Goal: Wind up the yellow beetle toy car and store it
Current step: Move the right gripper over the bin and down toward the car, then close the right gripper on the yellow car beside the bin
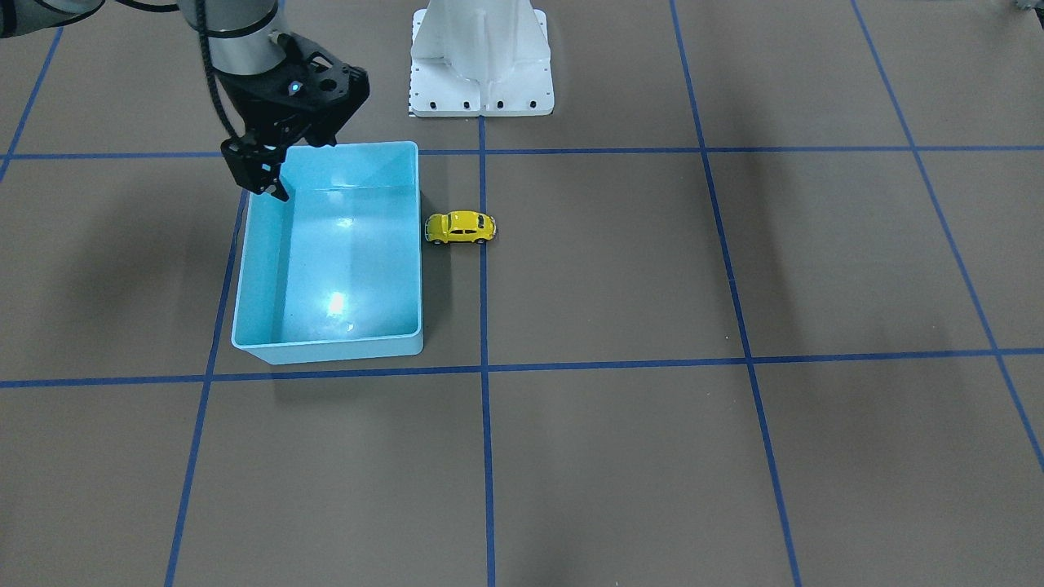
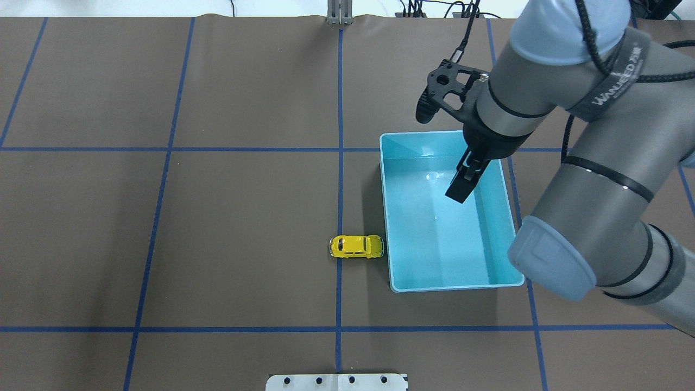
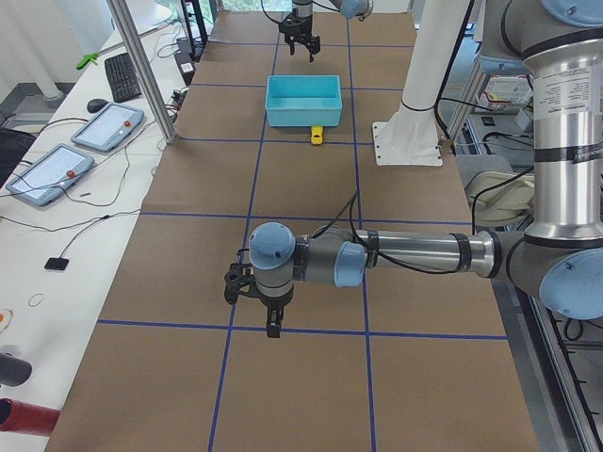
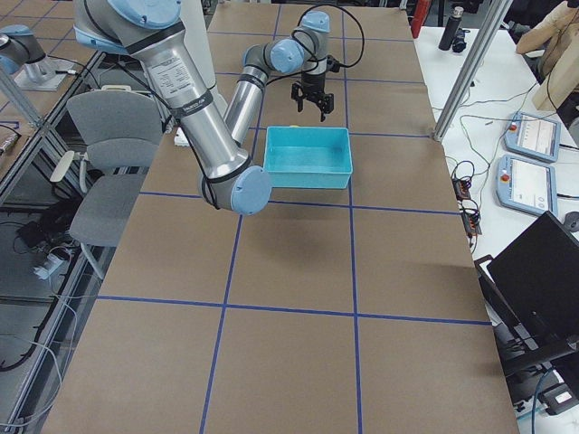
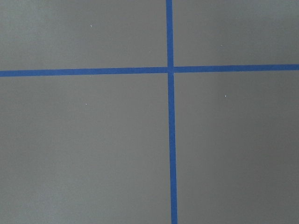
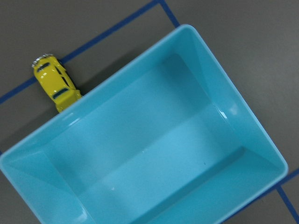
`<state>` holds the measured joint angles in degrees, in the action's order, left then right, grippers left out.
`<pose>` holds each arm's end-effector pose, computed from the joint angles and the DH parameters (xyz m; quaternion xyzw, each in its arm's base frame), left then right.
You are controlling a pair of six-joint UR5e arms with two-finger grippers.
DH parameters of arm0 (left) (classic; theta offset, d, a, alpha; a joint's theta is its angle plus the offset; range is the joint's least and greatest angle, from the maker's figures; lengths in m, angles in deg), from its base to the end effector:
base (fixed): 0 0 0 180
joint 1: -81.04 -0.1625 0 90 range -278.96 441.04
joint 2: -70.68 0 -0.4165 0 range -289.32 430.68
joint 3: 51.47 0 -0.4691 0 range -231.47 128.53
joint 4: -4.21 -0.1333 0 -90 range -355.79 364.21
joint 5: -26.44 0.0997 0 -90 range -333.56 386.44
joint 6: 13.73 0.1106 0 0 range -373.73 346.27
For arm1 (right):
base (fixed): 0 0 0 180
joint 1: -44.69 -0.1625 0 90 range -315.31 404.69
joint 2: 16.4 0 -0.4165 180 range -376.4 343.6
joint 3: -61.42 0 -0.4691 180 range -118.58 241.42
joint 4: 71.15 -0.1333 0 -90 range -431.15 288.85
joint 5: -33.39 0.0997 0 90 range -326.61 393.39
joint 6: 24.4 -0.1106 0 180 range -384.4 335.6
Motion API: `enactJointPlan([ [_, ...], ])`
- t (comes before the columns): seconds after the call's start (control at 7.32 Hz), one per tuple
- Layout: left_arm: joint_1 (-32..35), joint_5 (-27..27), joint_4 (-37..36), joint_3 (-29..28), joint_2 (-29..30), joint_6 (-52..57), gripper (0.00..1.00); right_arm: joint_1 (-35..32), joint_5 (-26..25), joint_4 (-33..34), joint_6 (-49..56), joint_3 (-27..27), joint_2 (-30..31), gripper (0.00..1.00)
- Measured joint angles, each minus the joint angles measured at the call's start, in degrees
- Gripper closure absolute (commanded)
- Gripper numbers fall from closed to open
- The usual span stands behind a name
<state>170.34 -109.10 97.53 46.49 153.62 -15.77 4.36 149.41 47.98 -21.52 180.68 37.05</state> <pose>-0.0480 -0.5236 0.6384 0.0247 0.3875 0.0035 0.9215 -0.3870 -0.4397 0.0893 0.1965 -0.3179 -0.4729 0.7979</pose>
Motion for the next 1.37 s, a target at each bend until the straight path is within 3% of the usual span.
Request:
enactJointPlan([
  [0.41, 0.0, -0.11, -0.13, -0.42, -0.14, 0.12, 0.0, 10.34, -5.13, -5.62, 0.12, -5.98, -5.18, 0.0],
  [0.82, 0.06, -0.07, 0.09, -0.69, -0.71, 0.19, 0.0, 17.06, -8.67, -14.28, 1.76, -11.14, -5.39, 0.0],
  [1.37, 0.09, -0.09, 0.23, -1.04, -0.77, 0.07, 0.0, 21.51, -15.5, -20.76, 8.02, -17.64, -6.23, 0.0],
])
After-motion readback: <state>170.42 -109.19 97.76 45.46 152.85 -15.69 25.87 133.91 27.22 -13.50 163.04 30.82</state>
